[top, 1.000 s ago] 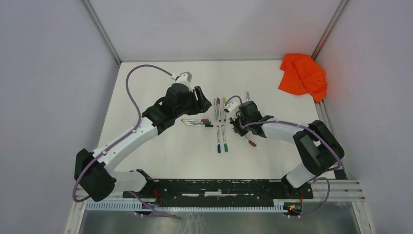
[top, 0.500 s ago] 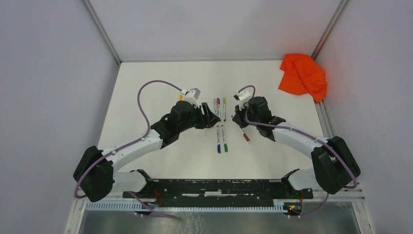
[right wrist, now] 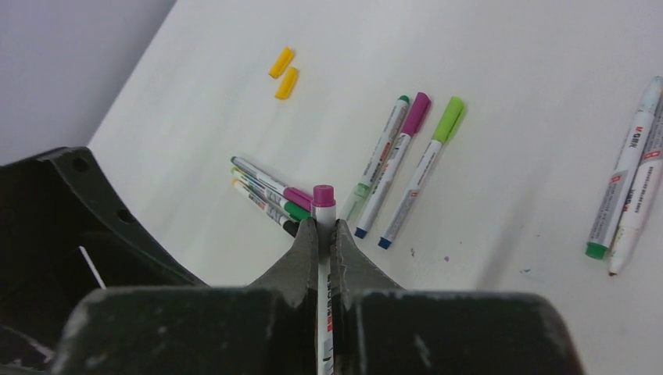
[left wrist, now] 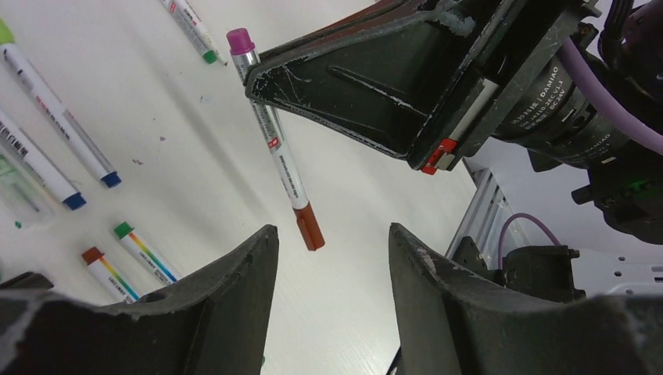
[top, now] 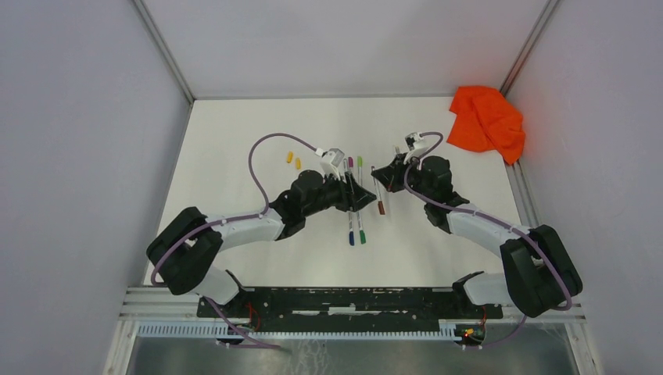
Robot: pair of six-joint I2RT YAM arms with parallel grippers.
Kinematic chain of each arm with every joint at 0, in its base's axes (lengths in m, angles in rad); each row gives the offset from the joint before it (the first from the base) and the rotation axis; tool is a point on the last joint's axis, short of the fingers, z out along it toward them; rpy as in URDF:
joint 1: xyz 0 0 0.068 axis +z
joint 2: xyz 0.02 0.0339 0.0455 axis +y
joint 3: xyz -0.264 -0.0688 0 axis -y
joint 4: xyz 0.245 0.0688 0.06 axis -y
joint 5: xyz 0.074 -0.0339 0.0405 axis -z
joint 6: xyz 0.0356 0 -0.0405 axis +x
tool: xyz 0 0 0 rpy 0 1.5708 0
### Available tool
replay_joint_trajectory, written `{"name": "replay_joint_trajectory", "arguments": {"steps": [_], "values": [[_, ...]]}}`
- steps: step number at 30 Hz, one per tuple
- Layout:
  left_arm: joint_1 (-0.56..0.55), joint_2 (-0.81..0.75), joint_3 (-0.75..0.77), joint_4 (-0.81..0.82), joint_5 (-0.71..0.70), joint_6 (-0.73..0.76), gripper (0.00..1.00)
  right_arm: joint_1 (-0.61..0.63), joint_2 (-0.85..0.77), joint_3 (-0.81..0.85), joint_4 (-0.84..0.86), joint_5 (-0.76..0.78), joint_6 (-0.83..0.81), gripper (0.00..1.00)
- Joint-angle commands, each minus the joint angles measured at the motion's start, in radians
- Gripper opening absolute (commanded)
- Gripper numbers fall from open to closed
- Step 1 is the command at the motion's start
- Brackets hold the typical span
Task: Open the pen caps
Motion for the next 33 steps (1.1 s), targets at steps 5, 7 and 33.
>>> {"name": "replay_joint_trajectory", "arguments": {"steps": [5, 7, 33], "values": [[-0.003, 0.087, 0.004, 0.208, 0.086, 0.030, 0.59, -0.029, 0.007, -0.020, 0.265, -0.095, 0.217, 0.00], [-0.003, 0.097, 0.004, 0.214, 0.088, 0.030, 0.59, -0.031, 0.006, -0.019, 0.274, -0.101, 0.233, 0.00], [-0.003, 0.155, 0.020, 0.270, 0.135, -0.001, 0.31, -0.051, -0.020, -0.098, 0.385, -0.090, 0.350, 0.00]]}}
